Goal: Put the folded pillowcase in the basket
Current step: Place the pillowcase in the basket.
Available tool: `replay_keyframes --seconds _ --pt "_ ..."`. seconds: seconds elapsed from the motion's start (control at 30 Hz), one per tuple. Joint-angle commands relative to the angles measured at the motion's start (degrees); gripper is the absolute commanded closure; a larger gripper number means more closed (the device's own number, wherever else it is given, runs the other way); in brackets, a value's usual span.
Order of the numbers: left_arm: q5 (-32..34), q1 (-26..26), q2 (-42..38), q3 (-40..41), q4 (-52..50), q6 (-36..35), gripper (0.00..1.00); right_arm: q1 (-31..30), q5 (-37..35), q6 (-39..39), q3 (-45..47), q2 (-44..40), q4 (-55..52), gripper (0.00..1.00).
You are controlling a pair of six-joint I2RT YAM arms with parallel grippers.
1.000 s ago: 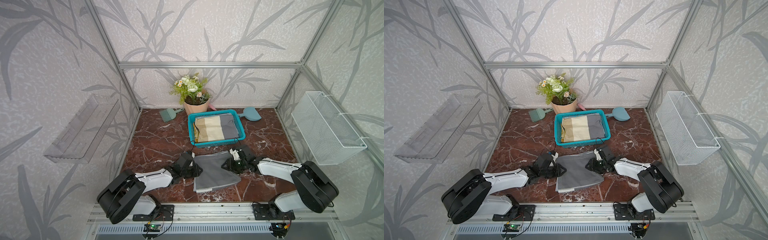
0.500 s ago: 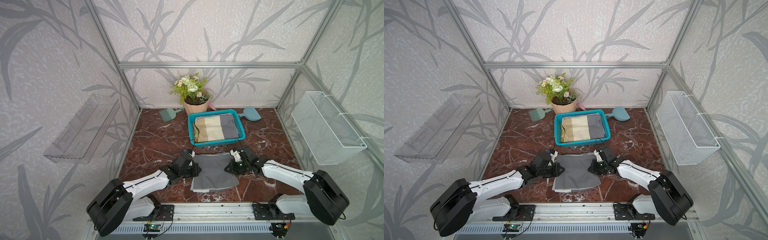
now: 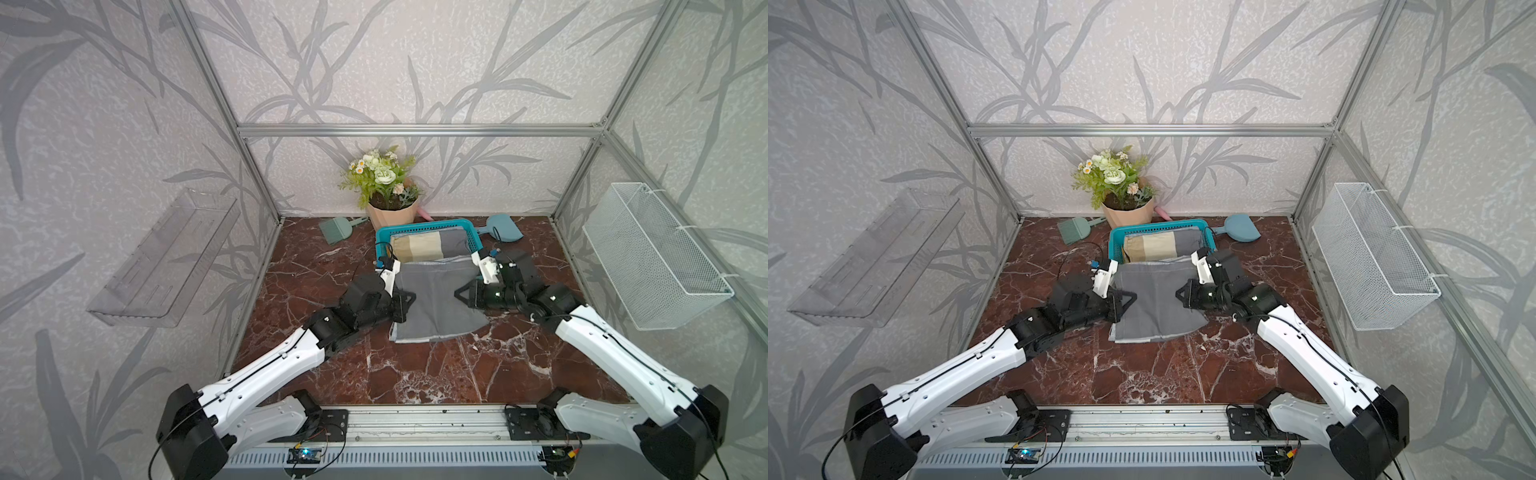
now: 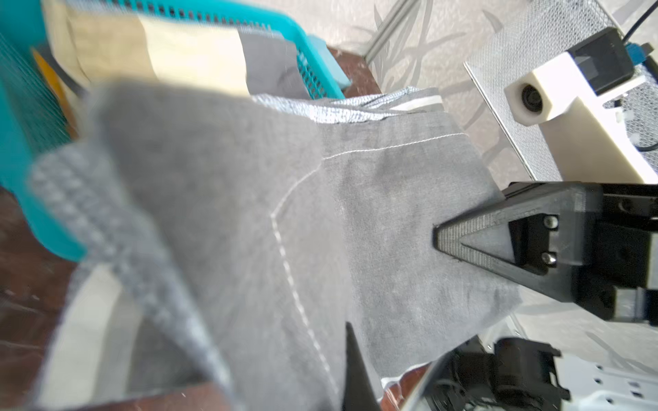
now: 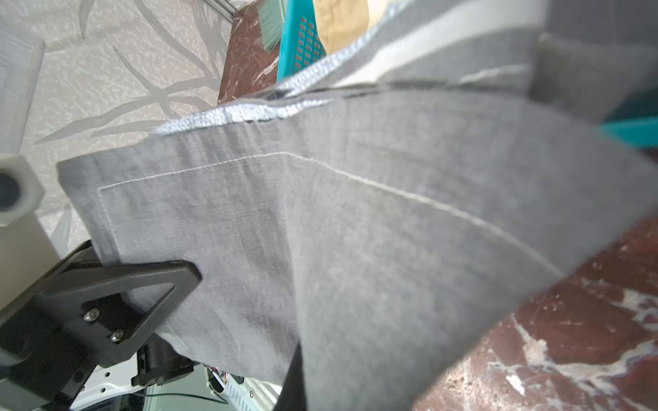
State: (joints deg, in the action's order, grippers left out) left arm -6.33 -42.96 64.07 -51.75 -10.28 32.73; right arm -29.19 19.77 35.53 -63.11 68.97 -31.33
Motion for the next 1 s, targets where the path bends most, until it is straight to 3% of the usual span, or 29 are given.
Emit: replay_keyframes --seconds 0.0,0.2,0.4,0.6,0.8,0.97 --pt "7.44 2.00 5.87 -6.56 -1.11 -6.73 1.00 4.03 0.36 -5.35 -6.28 6.14 -2.52 1.00" --pt "2.03 11.53 17.92 -13.84 5.47 -8.57 1.00 11.27 1.95 -9.14 -20.31 19.12 -1.80 1.00" --pt "-0.99 17.83 29.14 -18.91 11.87 -9.30 1.00 13.89 -0.30 -11.61 -29.17 32.60 -0.60 1.00" --pt "-6.26 21.01 41.74 -23.30 17.17 -8.29 1.00 14.93 -2.46 -12.50 -33.34 43.40 2.99 1.00" --pt "-8.31 22.48 48.88 -23.49 20.44 -5.41 1.00 16.22 -4.06 -14.11 -36.64 51.09 2.42 1.00" --pt "-6.38 23.13 52.28 -23.59 19.68 -5.85 1.00 16.49 -7.77 -15.83 -37.76 55.42 1.25 0.88"
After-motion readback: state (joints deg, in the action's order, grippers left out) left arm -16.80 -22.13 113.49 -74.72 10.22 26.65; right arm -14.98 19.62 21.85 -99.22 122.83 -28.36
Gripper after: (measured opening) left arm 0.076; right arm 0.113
